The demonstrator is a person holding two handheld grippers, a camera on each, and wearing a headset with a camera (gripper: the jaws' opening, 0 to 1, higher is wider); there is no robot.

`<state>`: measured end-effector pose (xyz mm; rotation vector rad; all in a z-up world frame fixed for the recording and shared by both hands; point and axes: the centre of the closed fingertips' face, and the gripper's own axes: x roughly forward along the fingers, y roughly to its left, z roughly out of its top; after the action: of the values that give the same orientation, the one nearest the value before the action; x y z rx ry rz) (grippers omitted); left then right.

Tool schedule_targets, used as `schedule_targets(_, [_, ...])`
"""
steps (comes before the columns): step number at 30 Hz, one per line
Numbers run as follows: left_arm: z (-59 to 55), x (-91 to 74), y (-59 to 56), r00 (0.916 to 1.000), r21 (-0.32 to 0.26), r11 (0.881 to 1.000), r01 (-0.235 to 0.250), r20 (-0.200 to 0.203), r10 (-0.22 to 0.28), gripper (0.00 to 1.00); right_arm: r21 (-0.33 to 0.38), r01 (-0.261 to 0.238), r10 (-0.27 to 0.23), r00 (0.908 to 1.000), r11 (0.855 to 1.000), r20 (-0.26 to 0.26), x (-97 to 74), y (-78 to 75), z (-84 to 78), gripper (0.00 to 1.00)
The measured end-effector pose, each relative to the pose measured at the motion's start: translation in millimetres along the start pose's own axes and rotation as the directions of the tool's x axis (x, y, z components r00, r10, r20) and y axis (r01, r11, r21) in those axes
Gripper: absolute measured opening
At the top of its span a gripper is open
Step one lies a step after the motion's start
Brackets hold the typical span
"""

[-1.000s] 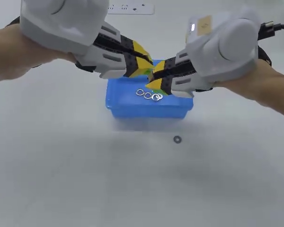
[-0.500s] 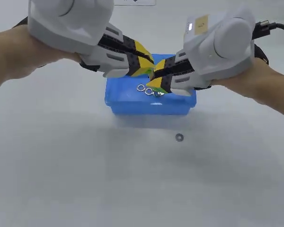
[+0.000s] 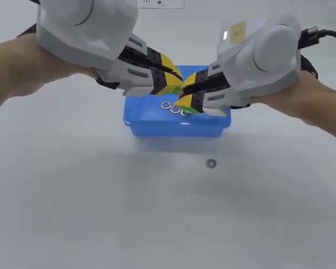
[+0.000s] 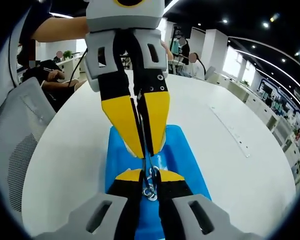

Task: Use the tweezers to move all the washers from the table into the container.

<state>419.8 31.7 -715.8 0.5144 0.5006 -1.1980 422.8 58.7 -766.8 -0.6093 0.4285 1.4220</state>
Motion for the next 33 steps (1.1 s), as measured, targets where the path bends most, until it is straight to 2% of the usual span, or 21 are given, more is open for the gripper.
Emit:
schedule_targets(5, [6.0, -3.1, -4.3, 1.0, 0.05, 0.999, -0.009, -0.001, 0.009, 0.06, -0.015, 0.004, -0.004, 1.0, 1.0, 0.009, -4.6, 2.6, 5.8, 0.12])
schedule_targets(12, [13.5, -10.0, -7.9, 0.9999, 0.06, 0.998, -0.013, 0.006, 0.012, 0.06, -0.027, 0.01, -0.009, 0.9997, 1.0, 0.021, -9.9, 4.5, 10.1, 0.12])
schedule_targets(17, [21.5, -16.7, -12.7, 0.9996, 0.071, 0.997, -0.021, 0.022, 0.019, 0.06, -0.043, 0.017, -0.016, 0.9993, 0.999, 0.035, -20.2, 8.7, 18.1, 0.11])
schedule_targets(26, [45.9, -28.8, -31.3, 0.9988, 0.107, 0.994, -0.024, 0.046, 0.019, 0.06, -0.073, 0.034, -0.029, 0.9979, 0.997, 0.057, -40.5, 14.5, 26.3, 0.11])
schedule_targets(33, [58.0, -32.7, -48.2, 0.9985, 0.128, 0.992, -0.021, 0.053, 0.014, 0.06, -0.083, 0.051, -0.045, 0.9968, 0.995, 0.066, -61.5, 33.1, 33.2, 0.11])
